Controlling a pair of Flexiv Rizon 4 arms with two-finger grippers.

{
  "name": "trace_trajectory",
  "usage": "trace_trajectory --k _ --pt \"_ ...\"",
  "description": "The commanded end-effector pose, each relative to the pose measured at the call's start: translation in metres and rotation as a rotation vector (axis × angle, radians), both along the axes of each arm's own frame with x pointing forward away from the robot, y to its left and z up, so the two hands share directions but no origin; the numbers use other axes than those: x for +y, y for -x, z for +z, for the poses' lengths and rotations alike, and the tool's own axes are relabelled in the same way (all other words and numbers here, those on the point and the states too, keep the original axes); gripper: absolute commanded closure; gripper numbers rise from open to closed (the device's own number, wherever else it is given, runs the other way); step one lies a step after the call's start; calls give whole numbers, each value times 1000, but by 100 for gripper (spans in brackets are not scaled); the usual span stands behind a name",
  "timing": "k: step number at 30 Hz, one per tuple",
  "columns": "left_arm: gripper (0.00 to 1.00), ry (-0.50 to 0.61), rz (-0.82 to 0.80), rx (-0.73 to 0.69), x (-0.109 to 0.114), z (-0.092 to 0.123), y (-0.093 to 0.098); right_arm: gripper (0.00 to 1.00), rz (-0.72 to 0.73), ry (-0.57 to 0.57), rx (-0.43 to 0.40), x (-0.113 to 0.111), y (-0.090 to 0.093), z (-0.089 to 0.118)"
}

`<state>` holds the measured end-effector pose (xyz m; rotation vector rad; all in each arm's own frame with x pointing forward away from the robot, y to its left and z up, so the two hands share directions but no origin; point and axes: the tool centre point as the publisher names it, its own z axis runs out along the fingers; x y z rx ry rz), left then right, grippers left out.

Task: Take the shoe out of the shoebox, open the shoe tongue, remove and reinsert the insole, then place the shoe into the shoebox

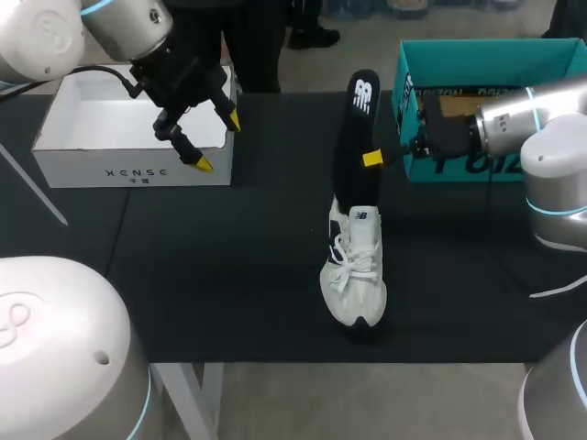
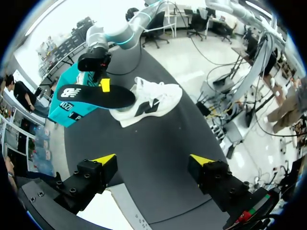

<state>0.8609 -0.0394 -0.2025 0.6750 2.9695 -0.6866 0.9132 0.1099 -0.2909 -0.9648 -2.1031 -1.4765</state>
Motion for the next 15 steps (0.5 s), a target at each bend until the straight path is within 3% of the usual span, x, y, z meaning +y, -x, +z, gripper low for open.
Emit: trace_trajectory --k 1,15 --pt "0 -4 0 0 0 0 0 100 -16 -7 0 4 11 -8" --pt "0 -4 0 0 0 0 0 100 -32 5 37 8 33 -31"
